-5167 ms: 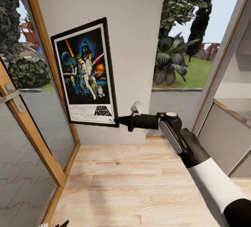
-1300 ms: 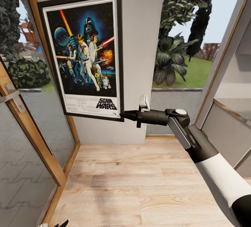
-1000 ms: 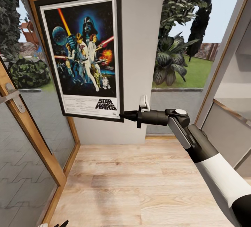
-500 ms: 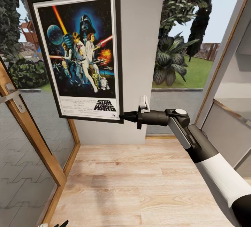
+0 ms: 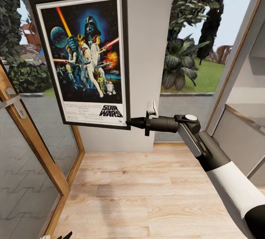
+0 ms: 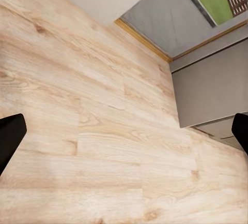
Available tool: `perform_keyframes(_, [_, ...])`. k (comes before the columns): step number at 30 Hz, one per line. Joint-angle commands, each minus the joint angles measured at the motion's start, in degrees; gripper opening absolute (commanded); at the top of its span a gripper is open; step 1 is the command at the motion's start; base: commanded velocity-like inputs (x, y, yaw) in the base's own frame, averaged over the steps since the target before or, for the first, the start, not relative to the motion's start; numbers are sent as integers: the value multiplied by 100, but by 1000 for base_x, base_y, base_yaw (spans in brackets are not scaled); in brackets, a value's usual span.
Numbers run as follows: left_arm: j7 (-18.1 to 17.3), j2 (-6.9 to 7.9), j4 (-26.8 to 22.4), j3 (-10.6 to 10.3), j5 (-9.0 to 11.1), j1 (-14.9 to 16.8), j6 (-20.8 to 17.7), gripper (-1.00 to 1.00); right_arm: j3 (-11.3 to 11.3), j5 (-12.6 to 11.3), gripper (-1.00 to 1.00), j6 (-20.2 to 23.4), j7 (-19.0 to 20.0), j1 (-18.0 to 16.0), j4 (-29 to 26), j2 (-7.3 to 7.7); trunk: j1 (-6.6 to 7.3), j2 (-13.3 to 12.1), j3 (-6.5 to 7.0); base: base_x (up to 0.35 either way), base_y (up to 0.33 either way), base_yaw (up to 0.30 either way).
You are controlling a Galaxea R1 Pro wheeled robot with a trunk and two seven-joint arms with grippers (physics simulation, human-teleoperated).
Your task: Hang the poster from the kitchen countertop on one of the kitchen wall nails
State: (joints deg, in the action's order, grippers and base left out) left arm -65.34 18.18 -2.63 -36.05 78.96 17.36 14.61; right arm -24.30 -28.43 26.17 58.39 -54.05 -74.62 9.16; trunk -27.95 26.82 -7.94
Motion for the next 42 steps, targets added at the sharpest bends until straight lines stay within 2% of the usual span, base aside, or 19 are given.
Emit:
perform_keyframes(1, [-7,2,-1,-49,41,4,33,100,-9,-65,-100,60,-2,-10,6,5,-3,11,-11,0,0,0])
perform_keyframes(10, [-6,2,-1,-43,41,4,33,100,5,-61,-100,63,20,-157,180,47,-3,11,-11,0,0,0])
perform_keyframes(12, [-6,2,-1,-43,41,4,33,100,118,-63,-100,63,99,-213,253,72,-3,11,-11,0,0,0])
perform_keyframes(13, [-6,2,-1,-45,41,4,33,100,449,-59,-100,64,378,-246,368,102,-3,11,-11,0,0,0])
perform_keyframes(16, [-5,2,-1,-45,41,4,33,100,648,-51,-100,64,608,-262,452,119,-3,11,-11,0,0,0])
perform_keyframes(20, [-5,2,-1,-44,41,4,33,100,737,-37,-100,64,723,-270,485,121,-3,11,-11,0,0,0])
perform_keyframes(32, [-5,2,-1,-43,41,4,33,100,767,-28,-100,56,778,-273,493,121,-3,11,-11,0,0,0])
perform_keyframes(38, [-6,2,-1,-43,41,4,33,100,756,214,-100,55,779,-273,498,122,-3,11,-11,0,0,0])
perform_keyframes(40, [-8,2,-1,-43,41,4,33,100,758,406,-100,55,793,-273,500,121,-3,11,-11,0,0,0])
perform_keyframes(42, [-7,2,-1,-43,41,4,33,100,759,442,-100,57,799,-273,501,121,-3,11,-11,0,0,0])
